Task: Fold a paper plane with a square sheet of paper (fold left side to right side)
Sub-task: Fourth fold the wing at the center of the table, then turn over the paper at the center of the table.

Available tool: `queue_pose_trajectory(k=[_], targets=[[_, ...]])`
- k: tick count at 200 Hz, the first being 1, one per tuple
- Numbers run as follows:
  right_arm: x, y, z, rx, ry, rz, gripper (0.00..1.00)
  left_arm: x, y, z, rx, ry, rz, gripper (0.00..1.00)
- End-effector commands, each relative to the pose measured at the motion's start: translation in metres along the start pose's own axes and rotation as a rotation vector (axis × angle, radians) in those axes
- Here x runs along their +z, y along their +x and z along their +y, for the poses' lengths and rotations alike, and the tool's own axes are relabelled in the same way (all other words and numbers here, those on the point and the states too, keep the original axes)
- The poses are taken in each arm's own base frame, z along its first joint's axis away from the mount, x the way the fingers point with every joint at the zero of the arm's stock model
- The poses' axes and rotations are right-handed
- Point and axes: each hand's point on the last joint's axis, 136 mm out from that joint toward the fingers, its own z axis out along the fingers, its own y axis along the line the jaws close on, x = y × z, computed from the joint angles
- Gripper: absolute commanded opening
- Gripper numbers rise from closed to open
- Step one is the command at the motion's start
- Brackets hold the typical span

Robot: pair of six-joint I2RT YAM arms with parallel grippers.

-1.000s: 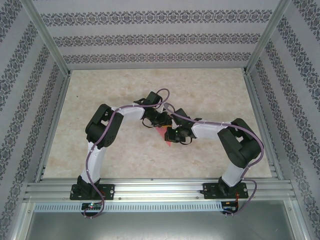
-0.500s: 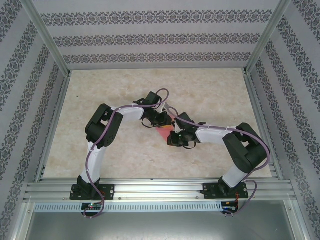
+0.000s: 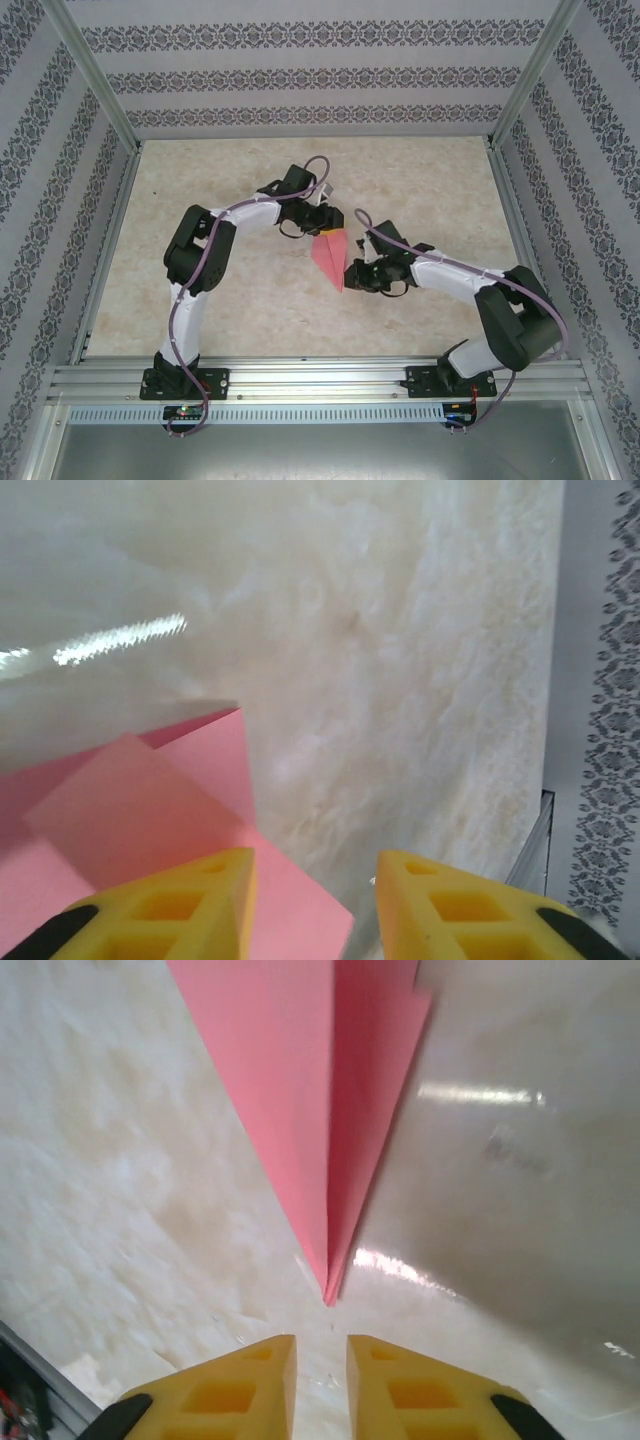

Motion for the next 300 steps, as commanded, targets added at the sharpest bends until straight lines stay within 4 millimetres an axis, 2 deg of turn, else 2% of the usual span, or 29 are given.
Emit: queue_pose_trajectory(k=[1, 27, 49, 68, 92, 127, 164, 216, 244, 267, 300], targets=[[-0.020, -0.041, 0.022, -0.056, -0.083, -0.135, 0.31, -0.044, -0.016, -0.031, 0.044, 0.046, -0.091, 0.41], [-0.024, -0.072, 0.021, -0.057, -0.091, -0.209, 0.41, -0.060, -0.007, -0.012, 0.006, 0.010, -0.127, 0.49], [-0.019, -0.091, 0.017, -0.052, -0.098, -0.230, 0.43, -0.051, 0.006, 0.004, -0.041, 0.013, -0.104, 0.51], [-0.010, -0.098, 0.013, -0.043, -0.099, -0.215, 0.43, -0.038, 0.012, 0.012, -0.081, 0.055, -0.085, 0.51], [-0.001, -0.099, 0.008, -0.032, -0.095, -0.195, 0.42, -0.023, 0.015, 0.019, -0.100, 0.066, -0.059, 0.50], [-0.003, -0.093, 0.000, -0.016, -0.086, -0.198, 0.42, -0.002, 0.017, 0.022, -0.112, 0.075, -0.016, 0.50], [-0.007, -0.082, -0.004, 0.002, -0.088, -0.198, 0.43, 0.009, 0.017, 0.028, -0.134, 0.068, -0.001, 0.48], [-0.013, -0.078, -0.007, 0.011, -0.087, -0.213, 0.43, 0.021, 0.016, 0.021, -0.123, 0.092, 0.021, 0.40], [-0.018, -0.079, -0.008, 0.014, -0.094, -0.229, 0.44, 0.021, 0.014, 0.015, -0.106, 0.104, 0.017, 0.30], [-0.025, -0.080, -0.007, 0.028, -0.140, -0.259, 0.46, 0.015, 0.010, 0.005, -0.078, 0.130, -0.001, 0.20], [-0.042, -0.086, 0.001, 0.048, -0.246, -0.326, 0.58, -0.006, 0.003, -0.019, -0.012, 0.151, -0.043, 0.07]])
